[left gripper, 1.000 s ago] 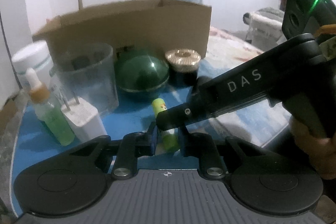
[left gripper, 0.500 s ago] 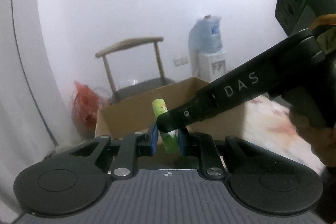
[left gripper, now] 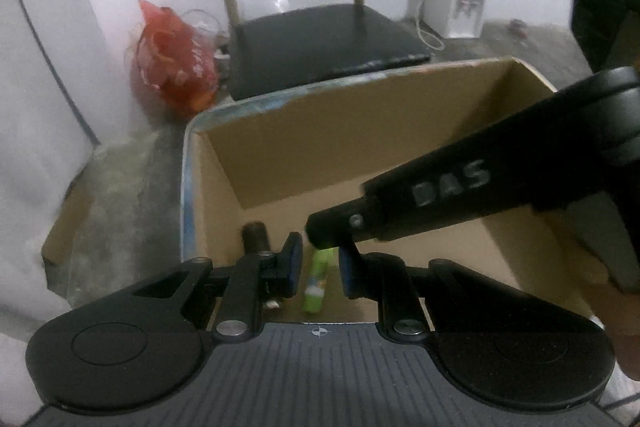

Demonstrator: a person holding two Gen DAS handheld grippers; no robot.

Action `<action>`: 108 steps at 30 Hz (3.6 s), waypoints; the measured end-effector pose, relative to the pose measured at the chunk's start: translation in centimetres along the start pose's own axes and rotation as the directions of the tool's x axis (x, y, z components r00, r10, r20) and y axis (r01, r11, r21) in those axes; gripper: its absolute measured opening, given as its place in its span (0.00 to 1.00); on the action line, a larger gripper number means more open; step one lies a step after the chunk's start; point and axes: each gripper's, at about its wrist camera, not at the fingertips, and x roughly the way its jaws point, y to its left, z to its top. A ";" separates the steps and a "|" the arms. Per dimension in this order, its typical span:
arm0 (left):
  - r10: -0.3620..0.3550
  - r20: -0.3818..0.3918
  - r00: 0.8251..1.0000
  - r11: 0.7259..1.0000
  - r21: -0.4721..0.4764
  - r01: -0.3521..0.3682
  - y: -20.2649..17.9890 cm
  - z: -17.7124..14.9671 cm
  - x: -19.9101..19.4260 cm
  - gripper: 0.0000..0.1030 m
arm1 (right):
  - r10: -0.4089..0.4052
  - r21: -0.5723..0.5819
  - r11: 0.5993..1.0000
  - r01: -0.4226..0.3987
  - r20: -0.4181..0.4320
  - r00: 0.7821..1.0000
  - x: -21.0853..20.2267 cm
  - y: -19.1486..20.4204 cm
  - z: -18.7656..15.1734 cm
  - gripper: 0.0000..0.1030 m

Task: Organize rigid objects
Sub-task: 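Lower the glue stick into the cardboard box and open the right gripper, then withdraw the right gripper from the box toward the table, then grasp the black oval case with the right gripper, then carry the black oval case into the box and open the right gripper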

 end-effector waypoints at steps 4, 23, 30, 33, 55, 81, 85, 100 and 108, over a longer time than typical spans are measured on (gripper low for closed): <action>-0.006 0.038 0.999 1.000 0.009 0.005 0.0 -0.7 -1.5 0.22 | 0.035 -0.015 0.999 -0.034 0.041 0.999 -1.6 0.0 -0.4 0.21; -0.246 0.357 0.901 0.963 0.194 0.186 -6.8 -13.9 -15.9 0.86 | 0.077 -0.063 0.996 -0.057 0.384 0.920 -20.3 -5.5 -21.6 0.33; -0.323 0.230 0.918 0.938 0.205 0.279 -11.8 -18.5 -10.8 0.86 | -0.015 0.082 0.996 -0.019 0.391 0.920 -16.5 -9.5 -26.5 0.42; -0.306 0.223 0.926 0.938 0.239 0.252 -14.1 -19.2 -8.7 0.85 | -0.032 0.085 0.996 -0.001 0.388 0.921 -16.4 -10.3 -26.3 0.42; -0.286 0.173 0.942 0.946 0.208 0.249 -18.0 -18.8 -2.2 0.68 | -0.107 -0.065 0.988 0.137 0.340 0.934 -12.6 -11.0 -25.3 0.38; -0.331 0.182 0.926 0.933 0.211 0.292 -17.2 -20.6 -3.6 0.55 | -0.007 -0.010 1.000 0.010 0.238 0.971 -13.2 -10.1 -28.2 0.36; -0.329 0.193 0.924 0.936 0.194 0.293 -16.8 -20.5 -3.4 0.54 | -0.004 -0.033 0.999 0.012 0.236 0.972 -12.6 -9.5 -28.4 0.37; -0.333 0.223 0.916 0.937 0.185 0.295 -16.0 -21.0 -3.3 0.43 | 0.026 -0.011 1.000 -0.024 0.240 0.971 -11.0 -9.6 -28.4 0.26; -0.325 0.237 0.915 0.940 0.186 0.285 -15.8 -21.2 -3.7 0.33 | 0.010 0.007 1.000 -0.012 0.248 0.969 -10.9 -10.0 -28.5 0.21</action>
